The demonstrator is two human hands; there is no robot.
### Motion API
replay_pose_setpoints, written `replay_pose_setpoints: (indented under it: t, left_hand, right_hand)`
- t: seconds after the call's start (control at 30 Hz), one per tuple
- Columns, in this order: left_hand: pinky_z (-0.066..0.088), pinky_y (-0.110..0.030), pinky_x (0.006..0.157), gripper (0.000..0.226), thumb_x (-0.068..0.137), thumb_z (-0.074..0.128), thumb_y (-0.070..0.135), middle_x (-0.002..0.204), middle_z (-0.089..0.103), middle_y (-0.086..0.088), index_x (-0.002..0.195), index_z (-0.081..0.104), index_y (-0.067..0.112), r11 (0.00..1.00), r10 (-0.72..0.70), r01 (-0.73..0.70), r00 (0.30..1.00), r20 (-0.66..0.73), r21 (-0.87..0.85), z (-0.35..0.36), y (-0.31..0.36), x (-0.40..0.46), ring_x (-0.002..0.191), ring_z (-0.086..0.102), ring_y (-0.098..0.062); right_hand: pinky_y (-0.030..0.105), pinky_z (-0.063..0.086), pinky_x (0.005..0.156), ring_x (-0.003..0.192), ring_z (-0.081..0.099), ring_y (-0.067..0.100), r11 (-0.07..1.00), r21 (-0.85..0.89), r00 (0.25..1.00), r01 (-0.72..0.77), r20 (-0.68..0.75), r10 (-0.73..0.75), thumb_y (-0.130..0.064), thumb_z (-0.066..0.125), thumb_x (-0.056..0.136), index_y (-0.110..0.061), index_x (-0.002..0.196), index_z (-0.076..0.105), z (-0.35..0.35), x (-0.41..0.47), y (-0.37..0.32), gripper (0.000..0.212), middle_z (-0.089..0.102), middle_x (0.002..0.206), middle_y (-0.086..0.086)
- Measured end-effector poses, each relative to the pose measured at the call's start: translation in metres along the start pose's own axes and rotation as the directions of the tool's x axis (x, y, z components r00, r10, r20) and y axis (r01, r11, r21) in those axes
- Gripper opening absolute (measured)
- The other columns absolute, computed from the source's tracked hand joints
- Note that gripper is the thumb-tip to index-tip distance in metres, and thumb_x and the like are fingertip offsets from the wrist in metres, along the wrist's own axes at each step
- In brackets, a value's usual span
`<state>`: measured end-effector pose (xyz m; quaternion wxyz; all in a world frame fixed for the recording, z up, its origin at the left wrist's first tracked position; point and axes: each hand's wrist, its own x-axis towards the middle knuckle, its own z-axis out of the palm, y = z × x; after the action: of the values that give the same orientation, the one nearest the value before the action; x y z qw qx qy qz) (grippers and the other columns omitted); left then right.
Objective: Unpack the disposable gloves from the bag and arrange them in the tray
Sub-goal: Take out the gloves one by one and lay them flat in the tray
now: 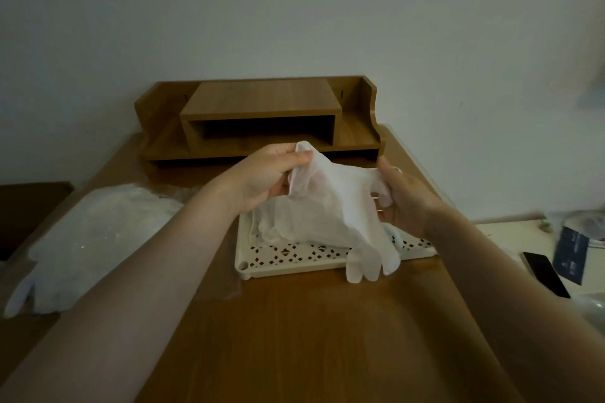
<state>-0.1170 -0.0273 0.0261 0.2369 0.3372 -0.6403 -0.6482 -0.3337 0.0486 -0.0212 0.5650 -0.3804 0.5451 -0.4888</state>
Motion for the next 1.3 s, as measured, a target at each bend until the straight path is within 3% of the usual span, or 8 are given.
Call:
replay_pose_setpoints:
  t: [0.17,0.3,0.47,0.67,0.8,1.07,1.2,1.3]
  left_hand:
    - [0.054,-0.034,0.086,0.026,0.098,0.047,0.025,0.109,0.068,-0.007,0.114,0.062,0.011,0.999,0.021,-0.018,0.996,-0.092,0.030,0.000,-0.005,0.025,0.101,0.066,-0.020]
    - [0.052,-0.039,0.090,0.020,0.099,0.047,0.027,0.107,0.067,-0.001,0.107,0.062,0.019,0.959,0.024,0.028,0.983,-0.181,0.281,-0.006,-0.012,0.043,0.100,0.064,-0.019]
    - [0.053,-0.030,0.081,0.010,0.095,0.053,0.018,0.102,0.066,-0.001,0.102,0.059,0.016,0.836,0.312,-0.133,0.913,-0.262,0.533,-0.012,-0.009,0.060,0.094,0.063,-0.014]
    - [0.048,-0.026,0.077,0.021,0.090,0.054,0.003,0.098,0.063,0.005,0.081,0.056,0.022,0.611,0.397,-0.180,0.912,-0.102,0.771,-0.020,-0.030,0.050,0.089,0.059,-0.010]
    - [0.049,-0.036,0.084,0.045,0.079,0.045,-0.013,0.101,0.058,0.010,0.065,0.041,0.029,0.422,0.204,-0.118,0.978,0.033,0.899,-0.023,-0.059,0.040,0.102,0.056,-0.015]
    - [0.028,-0.024,0.055,0.027,0.079,0.044,-0.008,0.085,0.044,0.006,0.082,0.040,0.019,0.002,0.198,-0.147,0.970,0.144,0.989,-0.011,-0.064,0.008,0.080,0.046,-0.015]
    - [0.040,-0.028,0.063,0.011,0.086,0.045,0.011,0.096,0.051,0.003,0.088,0.048,0.022,0.010,0.040,-0.059,0.997,0.058,0.998,-0.008,-0.066,-0.002,0.084,0.050,-0.016]
    - [0.040,-0.028,0.060,0.021,0.089,0.043,0.032,0.094,0.055,0.001,0.096,0.058,0.019,0.047,-0.069,0.018,0.997,-0.015,0.999,-0.006,-0.061,-0.005,0.079,0.051,-0.014]
  right_hand:
    - [0.036,0.056,0.072,0.098,0.067,0.032,0.981,-0.192,0.966,0.017,0.255,0.033,-0.044,0.084,0.063,-0.003,0.124,0.055,-0.022,0.020,-0.004,0.079,0.067,0.112,0.017]
    - [0.027,0.057,0.069,0.087,0.071,0.017,0.867,-0.497,0.983,-0.027,0.146,0.115,-0.038,0.072,0.080,-0.008,0.105,0.065,-0.034,0.027,-0.019,0.040,0.072,0.099,0.007]
    - [0.032,0.052,0.076,0.083,0.061,0.019,0.620,-0.758,0.872,0.202,-0.148,-0.466,-0.027,0.060,0.091,-0.013,0.097,0.062,-0.032,0.046,-0.035,0.015,0.064,0.091,0.000]
    - [0.030,0.040,0.072,0.080,0.057,0.024,-0.003,-0.964,0.678,0.265,0.189,-0.710,-0.004,0.068,0.080,-0.009,0.089,0.063,-0.024,0.036,-0.016,0.012,0.058,0.087,0.002]
    - [0.035,0.037,0.092,0.101,0.049,0.021,-0.187,-0.944,0.844,0.273,0.328,-0.424,-0.011,0.063,0.083,-0.023,0.106,0.061,-0.017,0.028,0.018,0.025,0.058,0.111,-0.002]
    - [0.038,0.032,0.103,0.121,0.042,0.023,-0.064,-0.967,0.948,0.247,0.255,-0.193,-0.006,0.057,0.084,-0.022,0.106,0.059,-0.011,0.008,0.026,0.027,0.050,0.127,-0.003]
    - [0.042,0.007,0.116,0.145,0.013,0.019,0.067,-0.988,0.990,0.142,0.141,-0.020,-0.020,0.050,0.094,-0.025,0.118,0.057,-0.001,-0.013,0.015,0.025,0.034,0.150,-0.004]
    - [0.044,-0.005,0.116,0.147,0.003,0.021,0.256,-0.964,0.997,-0.066,-0.057,0.042,-0.056,0.024,0.095,-0.023,0.131,0.053,0.006,-0.024,0.006,0.057,0.028,0.154,0.001]
